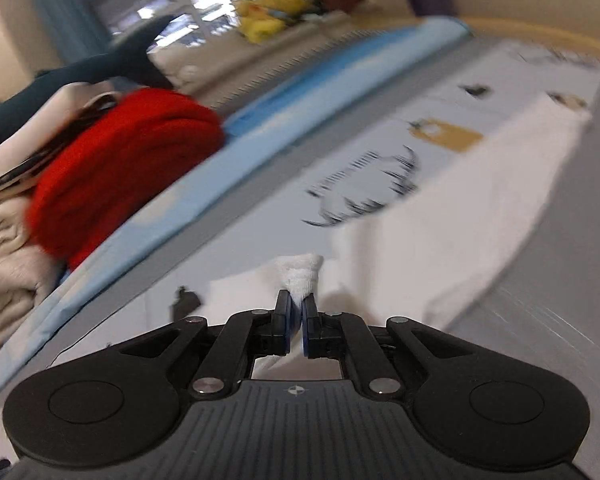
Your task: Fold small clothes
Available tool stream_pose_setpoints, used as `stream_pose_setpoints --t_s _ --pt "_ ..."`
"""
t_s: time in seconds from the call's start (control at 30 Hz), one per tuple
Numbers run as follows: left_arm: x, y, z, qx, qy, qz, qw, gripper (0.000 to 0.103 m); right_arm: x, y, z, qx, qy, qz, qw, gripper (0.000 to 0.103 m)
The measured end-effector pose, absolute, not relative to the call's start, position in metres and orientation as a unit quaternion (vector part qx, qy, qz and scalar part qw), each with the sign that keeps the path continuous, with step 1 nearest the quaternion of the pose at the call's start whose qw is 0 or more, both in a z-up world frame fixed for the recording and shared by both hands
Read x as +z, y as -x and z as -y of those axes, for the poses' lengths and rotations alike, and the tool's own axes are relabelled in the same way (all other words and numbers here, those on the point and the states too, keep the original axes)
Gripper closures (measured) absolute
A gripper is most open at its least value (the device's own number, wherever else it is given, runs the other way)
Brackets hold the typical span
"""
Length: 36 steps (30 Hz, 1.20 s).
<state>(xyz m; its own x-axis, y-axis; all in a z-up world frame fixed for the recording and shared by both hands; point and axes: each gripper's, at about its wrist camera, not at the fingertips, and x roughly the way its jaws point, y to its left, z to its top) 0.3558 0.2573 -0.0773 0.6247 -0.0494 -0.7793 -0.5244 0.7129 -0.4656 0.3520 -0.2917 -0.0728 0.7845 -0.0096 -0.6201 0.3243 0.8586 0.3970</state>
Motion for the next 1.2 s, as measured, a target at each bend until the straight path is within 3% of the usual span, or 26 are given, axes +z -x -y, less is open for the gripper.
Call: stream_pose_setpoints --t_s 0.07,0.33,0.47,0.57,0.77,1.0,1.2 --pt "-0.084 -0.361 -0.247 0.121 0.348 -0.427 0.826 0.070 -0.073 -0.350 0.300 -0.088 -0.252 -0.312 0.912 0.099" --pt "-0.095 -0.369 -0.219 0.085 0.327 -0.453 0.825 0.069 -0.064 -0.348 0.310 -0.007 -0.320 -0.256 0.912 0.098" --pt "-0.097 -0.371 -0.217 0.086 0.326 -0.458 0.823 0.069 -0.090 -0.360 0.320 -0.148 -0.275 -0.361 0.878 0.082" --pt "-0.098 -0.372 -0.212 0.076 0.321 -0.463 0.823 0.069 -0.108 -0.359 0.335 -0.223 -0.274 -0.401 0.845 0.082" --pt "-0.104 -0.371 -0.215 0.091 0.328 -0.465 0.817 0.069 -0.092 -0.356 0.324 -0.149 -0.294 -0.348 0.878 0.082" --pt "-0.109 -0.375 -0.225 0.109 0.336 -0.463 0.813 0.069 -0.128 -0.365 0.328 -0.194 -0.317 -0.451 0.811 0.080" --pt "-0.122 -0.387 -0.220 0.108 0.316 -0.479 0.812 0.069 -0.122 -0.372 0.315 -0.164 -0.305 -0.442 0.827 0.080"
